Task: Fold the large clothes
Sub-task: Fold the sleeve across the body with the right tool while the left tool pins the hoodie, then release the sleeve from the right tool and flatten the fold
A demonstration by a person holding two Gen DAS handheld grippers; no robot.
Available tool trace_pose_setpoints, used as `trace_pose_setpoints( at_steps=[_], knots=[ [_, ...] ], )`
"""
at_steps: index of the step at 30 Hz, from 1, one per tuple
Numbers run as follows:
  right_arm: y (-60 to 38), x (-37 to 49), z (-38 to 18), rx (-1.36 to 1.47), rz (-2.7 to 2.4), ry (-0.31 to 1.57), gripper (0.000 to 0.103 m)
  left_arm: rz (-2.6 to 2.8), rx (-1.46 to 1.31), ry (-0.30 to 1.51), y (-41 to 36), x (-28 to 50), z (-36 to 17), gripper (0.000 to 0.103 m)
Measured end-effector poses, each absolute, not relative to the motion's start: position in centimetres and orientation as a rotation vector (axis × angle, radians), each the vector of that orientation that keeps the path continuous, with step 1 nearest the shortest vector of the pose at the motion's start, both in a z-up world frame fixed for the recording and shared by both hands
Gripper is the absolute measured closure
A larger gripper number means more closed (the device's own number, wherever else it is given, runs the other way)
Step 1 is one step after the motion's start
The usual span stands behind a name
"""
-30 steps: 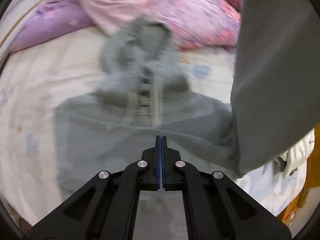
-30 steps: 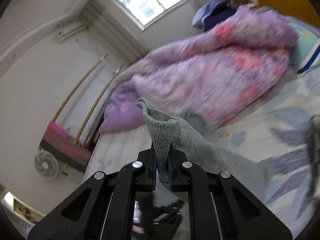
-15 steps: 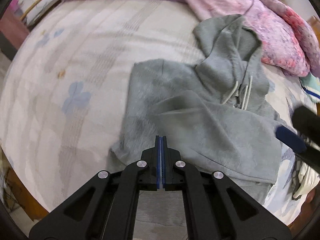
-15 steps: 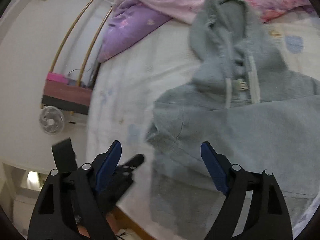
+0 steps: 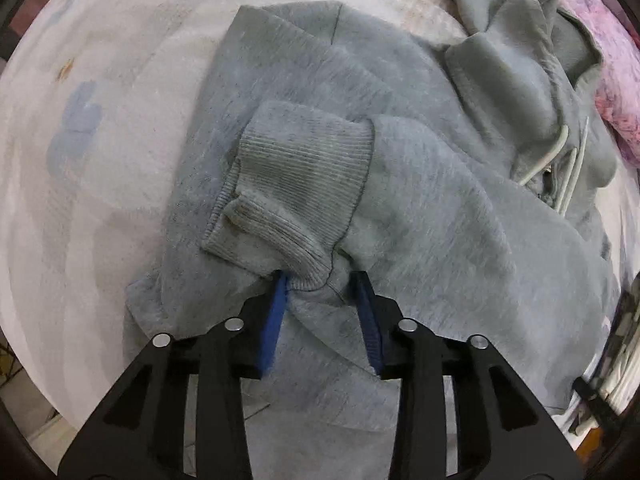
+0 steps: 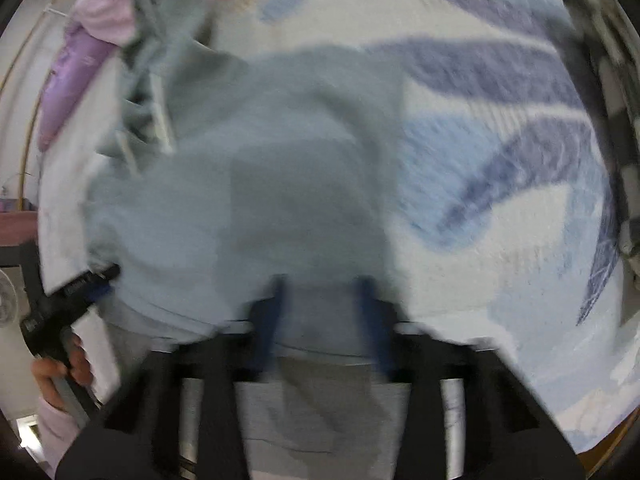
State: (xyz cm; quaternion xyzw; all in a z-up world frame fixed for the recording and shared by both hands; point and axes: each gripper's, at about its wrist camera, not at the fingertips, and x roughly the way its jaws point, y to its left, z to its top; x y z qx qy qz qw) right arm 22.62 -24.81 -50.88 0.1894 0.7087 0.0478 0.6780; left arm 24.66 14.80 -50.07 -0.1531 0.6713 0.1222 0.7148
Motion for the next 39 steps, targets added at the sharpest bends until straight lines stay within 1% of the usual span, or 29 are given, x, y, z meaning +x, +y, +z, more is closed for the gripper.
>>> trace_pose_setpoints(
  at_steps=[1, 2, 5, 8, 10, 13, 14, 16, 17, 18, 19, 20, 22, 23, 25, 27, 29, 30, 31, 32, 35, 37, 38, 39],
  knots=[
    [-25.2, 21.9, -52.1, 0.471, 0.104, 1.623, 0.095, 0.277, -0.330, 1.492, 14.8, 24.4, -49.6, 0.084],
    [-25.5, 21.1, -52.7, 0.502, 0.112, 1.629, 0.095, 0.267, -0.335, 1.507, 14.8, 24.0, -49.4, 0.087],
    [-26.0, 20.6, -53.4, 0.540, 0.120, 1.612, 0.098, 0.233, -0.327, 1.525, 14.9, 22.7, -49.4, 0.087],
    [-26.3, 21.6, -52.6, 0.555, 0.095, 1.649, 0.098, 0.197, -0.194, 1.533, 14.2, 22.7, -48.2, 0.086],
    [-26.2, 23.2, -49.8, 0.487, 0.100, 1.569, 0.095, 0.173, -0.135, 1.500, 13.4, 23.2, -46.4, 0.086],
    [-26.5, 26.3, -47.6, 0.445, 0.119, 1.463, 0.092, 0.137, -0.093, 1.442, 12.3, 24.7, -44.5, 0.085],
    [-26.6, 27.6, -47.7, 0.440, 0.110, 1.449, 0.092, 0.128, -0.093, 1.424, 12.2, 25.4, -44.6, 0.085],
    [-26.9, 30.0, -49.0, 0.428, 0.065, 1.439, 0.092, 0.151, -0.077, 1.447, 12.0, 27.5, -46.3, 0.085],
    [-26.4, 31.3, -50.1, 0.417, 0.063, 1.449, 0.094, 0.146, -0.086, 1.453, 12.0, 28.3, -47.2, 0.085],
    [-25.9, 32.3, -52.0, 0.390, 0.055, 1.502, 0.096, 0.144, -0.096, 1.459, 11.8, 28.8, -47.9, 0.085],
    [-25.8, 32.9, -53.8, 0.390, 0.040, 1.550, 0.098, 0.162, -0.105, 1.502, 11.9, 29.3, -49.2, 0.085],
    [-26.0, 33.0, -53.7, 0.409, 0.022, 1.548, 0.098, 0.172, -0.111, 1.536, 11.9, 29.2, -49.9, 0.085],
    [-25.5, 32.2, -52.4, 0.375, 0.045, 1.572, 0.097, 0.163, -0.081, 1.535, 11.5, 28.5, -49.3, 0.085],
    [-25.2, 31.2, -51.7, 0.394, 0.072, 1.593, 0.095, 0.153, -0.073, 1.557, 11.3, 27.4, -49.0, 0.085],
    [-24.2, 27.8, -50.6, 0.431, 0.137, 1.654, 0.095, 0.161, -0.077, 1.606, 11.6, 25.5, -49.3, 0.085],
    [-22.8, 25.0, -51.0, 0.362, 0.157, 1.702, 0.095, 0.184, -0.070, 1.651, 12.4, 23.3, -50.0, 0.086],
    [-21.7, 21.9, -53.3, 0.333, 0.149, 1.773, 0.097, 0.193, -0.082, 1.663, 12.9, 22.1, -49.9, 0.086],
    [-21.8, 21.0, -52.7, 0.342, 0.136, 1.740, 0.097, 0.210, -0.069, 1.674, 13.1, 21.8, -49.3, 0.086],
    [-21.7, 20.8, -52.0, 0.323, 0.136, 1.737, 0.097, 0.227, -0.046, 1.670, 13.1, 21.7, -48.4, 0.085],
    [-21.6, 20.6, -51.3, 0.319, 0.138, 1.736, 0.095, 0.228, -0.029, 1.637, 12.9, 21.7, -46.8, 0.085],
    [-21.8, 20.4, -52.1, 0.378, 0.107, 1.750, 0.095, 0.165, -0.045, 1.529, 12.2, 23.1, -43.3, 0.084],
    [-21.5, 20.7, -52.9, 0.388, 0.102, 1.753, 0.095, 0.142, -0.032, 1.488, 11.2, 24.7, -43.5, 0.084],
    [-21.3, 20.7, -53.6, 0.385, 0.105, 1.744, 0.095, 0.136, -0.020, 1.482, 10.8, 25.3, -44.6, 0.085],
    [-21.2, 20.7, -53.9, 0.387, 0.104, 1.744, 0.095, 0.150, -0.007, 1.519, 10.6, 26.5, -46.8, 0.085]
  ],
)
